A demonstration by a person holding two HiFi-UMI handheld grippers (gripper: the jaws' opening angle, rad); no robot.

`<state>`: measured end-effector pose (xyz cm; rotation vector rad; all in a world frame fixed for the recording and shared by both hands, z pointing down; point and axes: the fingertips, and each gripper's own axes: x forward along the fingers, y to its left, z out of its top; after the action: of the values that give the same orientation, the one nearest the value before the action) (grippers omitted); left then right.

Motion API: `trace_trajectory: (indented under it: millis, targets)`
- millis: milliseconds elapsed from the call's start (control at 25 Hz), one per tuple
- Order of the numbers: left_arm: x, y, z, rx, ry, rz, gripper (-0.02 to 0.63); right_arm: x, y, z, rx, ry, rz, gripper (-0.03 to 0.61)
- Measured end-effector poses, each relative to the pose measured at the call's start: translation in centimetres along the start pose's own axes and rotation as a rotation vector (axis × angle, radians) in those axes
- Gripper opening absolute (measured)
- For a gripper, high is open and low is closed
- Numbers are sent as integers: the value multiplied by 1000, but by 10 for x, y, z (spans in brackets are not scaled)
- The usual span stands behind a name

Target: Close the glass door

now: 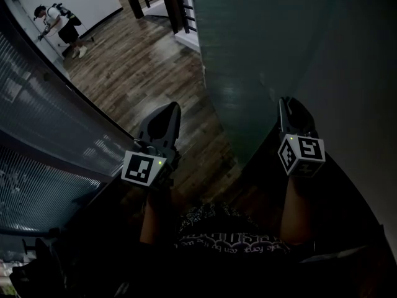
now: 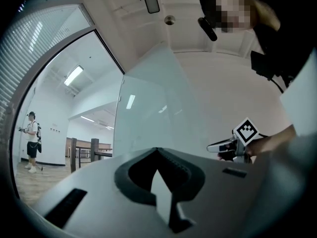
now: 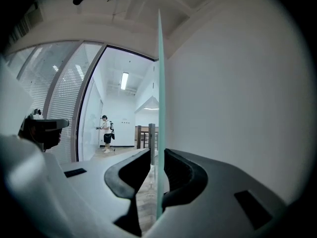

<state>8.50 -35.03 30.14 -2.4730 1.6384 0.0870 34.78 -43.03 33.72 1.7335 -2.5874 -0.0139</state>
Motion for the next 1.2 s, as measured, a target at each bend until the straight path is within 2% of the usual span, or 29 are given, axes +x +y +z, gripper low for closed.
trace_trajectory:
  millis: [560,1200]
  targets:
    - [-55,32,27,9,-14,78,2,-1,65,13,-43,13,68,66]
    - [-112,60,43,57,-25,122,2,3,132,18,-62,30,129,66]
